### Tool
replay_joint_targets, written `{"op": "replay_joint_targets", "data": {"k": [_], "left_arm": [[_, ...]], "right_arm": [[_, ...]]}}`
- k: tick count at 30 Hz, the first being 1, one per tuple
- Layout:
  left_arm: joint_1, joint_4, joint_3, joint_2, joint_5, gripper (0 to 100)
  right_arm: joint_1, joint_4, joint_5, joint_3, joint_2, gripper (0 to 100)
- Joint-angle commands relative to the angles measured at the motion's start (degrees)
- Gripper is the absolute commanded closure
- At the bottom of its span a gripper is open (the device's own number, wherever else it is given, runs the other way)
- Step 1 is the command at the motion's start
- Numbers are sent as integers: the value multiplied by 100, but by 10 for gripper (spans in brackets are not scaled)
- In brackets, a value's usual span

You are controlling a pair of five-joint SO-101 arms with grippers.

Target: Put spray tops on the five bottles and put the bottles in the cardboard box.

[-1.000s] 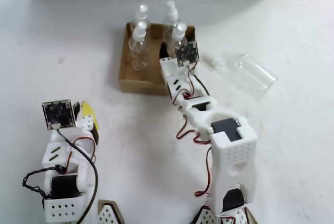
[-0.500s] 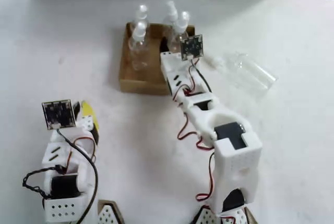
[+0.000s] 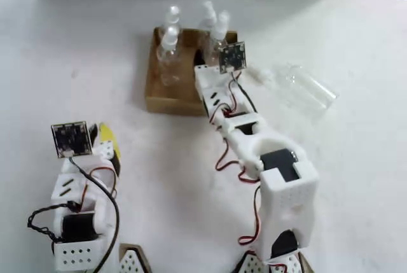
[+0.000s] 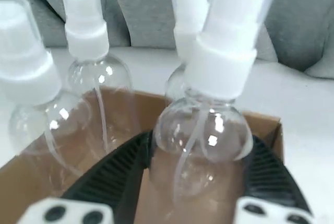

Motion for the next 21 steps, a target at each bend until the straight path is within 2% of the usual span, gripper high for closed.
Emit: {"op": "replay_joint_targets", "data": {"k": [1, 16, 21], "left_arm": [[-48, 26, -18, -75, 9, 936], [-48, 26, -18, -75, 9, 936], [-48, 26, -18, -75, 9, 936]], "right_arm": [[-84, 40, 9, -220, 13, 701], [-84, 4, 9, -281, 145, 690], [-75, 4, 9, -281, 136, 795]]}}
